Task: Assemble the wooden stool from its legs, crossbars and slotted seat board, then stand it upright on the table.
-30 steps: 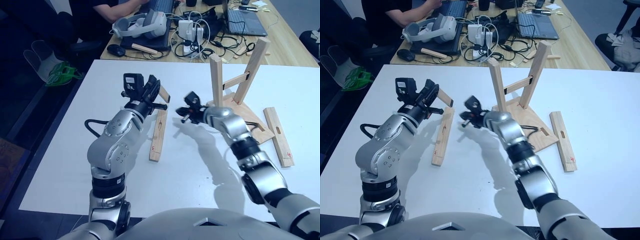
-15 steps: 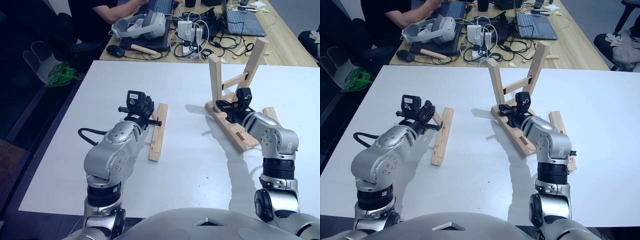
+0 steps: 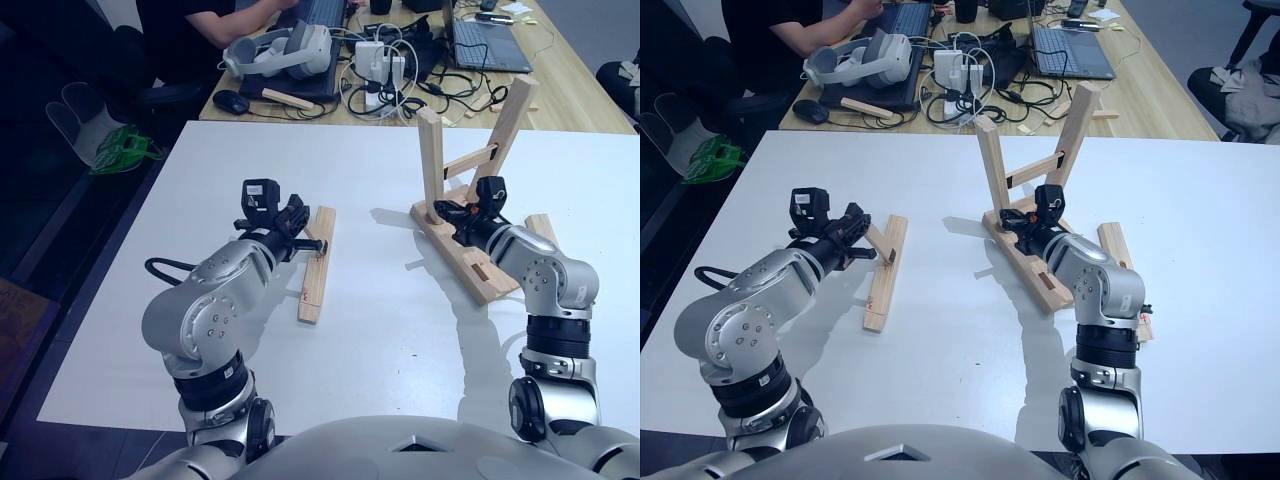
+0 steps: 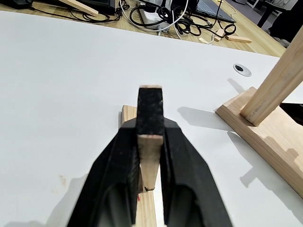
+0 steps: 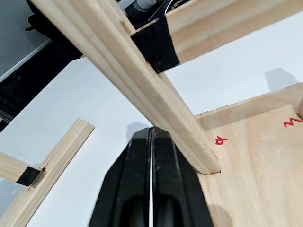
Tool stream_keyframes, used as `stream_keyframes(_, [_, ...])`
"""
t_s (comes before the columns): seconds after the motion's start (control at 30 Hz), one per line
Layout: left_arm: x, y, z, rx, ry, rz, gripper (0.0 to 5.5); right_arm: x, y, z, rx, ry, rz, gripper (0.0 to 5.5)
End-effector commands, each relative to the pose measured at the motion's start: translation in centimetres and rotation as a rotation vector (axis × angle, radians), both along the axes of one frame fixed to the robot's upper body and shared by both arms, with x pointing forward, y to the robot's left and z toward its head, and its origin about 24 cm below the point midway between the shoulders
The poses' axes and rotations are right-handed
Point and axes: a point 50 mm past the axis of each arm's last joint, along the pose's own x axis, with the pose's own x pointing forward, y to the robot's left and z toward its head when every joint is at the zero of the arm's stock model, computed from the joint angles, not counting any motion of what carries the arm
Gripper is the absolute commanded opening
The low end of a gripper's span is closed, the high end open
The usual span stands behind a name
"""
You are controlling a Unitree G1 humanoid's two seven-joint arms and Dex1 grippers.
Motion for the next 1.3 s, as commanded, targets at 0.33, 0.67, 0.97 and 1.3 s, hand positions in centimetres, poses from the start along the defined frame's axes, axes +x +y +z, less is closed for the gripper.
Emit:
stream_keyframes(0.33, [-0.1,0.6,-1.2,0.072,0.053,0.045,0.4,0.1,0.2,0.3,0.013,-0.012,0.0,0.0])
stream_keyframes(0.67, [0.2,0.5,-2.1,0.182,0.005,0.007,0.4,0.2,0.3,0.5,0.012,-0.03,-0.003,0.0])
stream_keyframes(0.97, [0.3,0.3,-5.0,0.265,-0.008,-0.106,0.4,0.5,0.5,0.8,0.002,-0.043,0.009,0.0])
stream_keyframes(1.3, [1.0,0.2,-4.3,0.276,0.083,-0.29,0.4,0.7,0.3,0.8,0.025,-0.04,-0.01,0.0])
